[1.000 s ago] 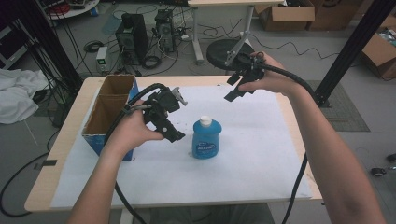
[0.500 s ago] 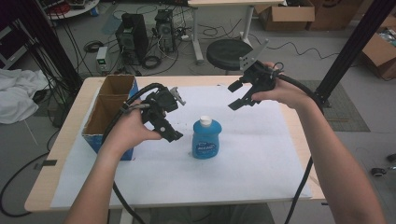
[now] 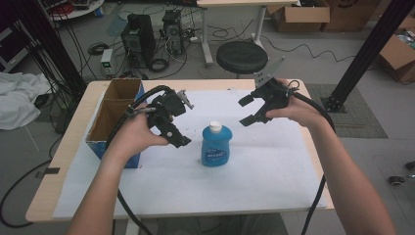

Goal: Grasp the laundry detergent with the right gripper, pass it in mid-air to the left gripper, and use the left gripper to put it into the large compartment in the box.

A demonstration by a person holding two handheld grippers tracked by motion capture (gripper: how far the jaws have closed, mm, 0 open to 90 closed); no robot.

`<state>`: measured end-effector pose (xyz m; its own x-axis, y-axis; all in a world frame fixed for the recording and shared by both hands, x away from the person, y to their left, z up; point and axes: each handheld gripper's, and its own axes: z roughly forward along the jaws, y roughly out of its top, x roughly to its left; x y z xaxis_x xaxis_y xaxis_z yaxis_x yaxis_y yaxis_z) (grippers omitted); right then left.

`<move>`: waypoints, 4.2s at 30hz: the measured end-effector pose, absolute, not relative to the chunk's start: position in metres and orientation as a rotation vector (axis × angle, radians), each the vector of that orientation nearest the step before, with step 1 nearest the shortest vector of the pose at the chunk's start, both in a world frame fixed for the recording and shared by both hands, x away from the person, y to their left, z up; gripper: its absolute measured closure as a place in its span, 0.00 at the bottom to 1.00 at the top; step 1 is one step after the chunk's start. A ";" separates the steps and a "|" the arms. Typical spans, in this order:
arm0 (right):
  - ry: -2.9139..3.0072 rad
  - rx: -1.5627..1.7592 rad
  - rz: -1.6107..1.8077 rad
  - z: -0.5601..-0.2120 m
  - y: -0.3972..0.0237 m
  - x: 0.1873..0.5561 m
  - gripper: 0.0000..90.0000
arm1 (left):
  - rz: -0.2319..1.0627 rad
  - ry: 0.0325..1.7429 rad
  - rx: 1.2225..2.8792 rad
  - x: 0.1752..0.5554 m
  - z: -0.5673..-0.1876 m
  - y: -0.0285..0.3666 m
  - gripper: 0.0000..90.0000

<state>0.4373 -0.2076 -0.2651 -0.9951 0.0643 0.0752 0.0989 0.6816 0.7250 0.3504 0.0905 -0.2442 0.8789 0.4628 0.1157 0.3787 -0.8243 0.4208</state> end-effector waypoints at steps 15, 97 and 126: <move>-2.764 -0.162 -1.322 -0.291 -0.212 0.432 0.21 | 0.292 0.601 2.674 0.351 -0.237 0.088 0.00; -2.586 -0.079 -1.428 -0.389 -0.156 0.419 0.44 | 0.292 0.602 2.661 0.352 -0.212 0.097 0.00; -2.691 0.056 -1.344 -0.317 -0.137 0.417 0.51 | 0.211 0.468 2.685 0.360 -0.193 0.075 0.00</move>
<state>0.4165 -0.1371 -0.3169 -0.9905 -0.0921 0.1019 0.0261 0.6018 0.7982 0.3604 0.0753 -0.1926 0.9325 0.3528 0.0774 0.2917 -0.8619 0.4147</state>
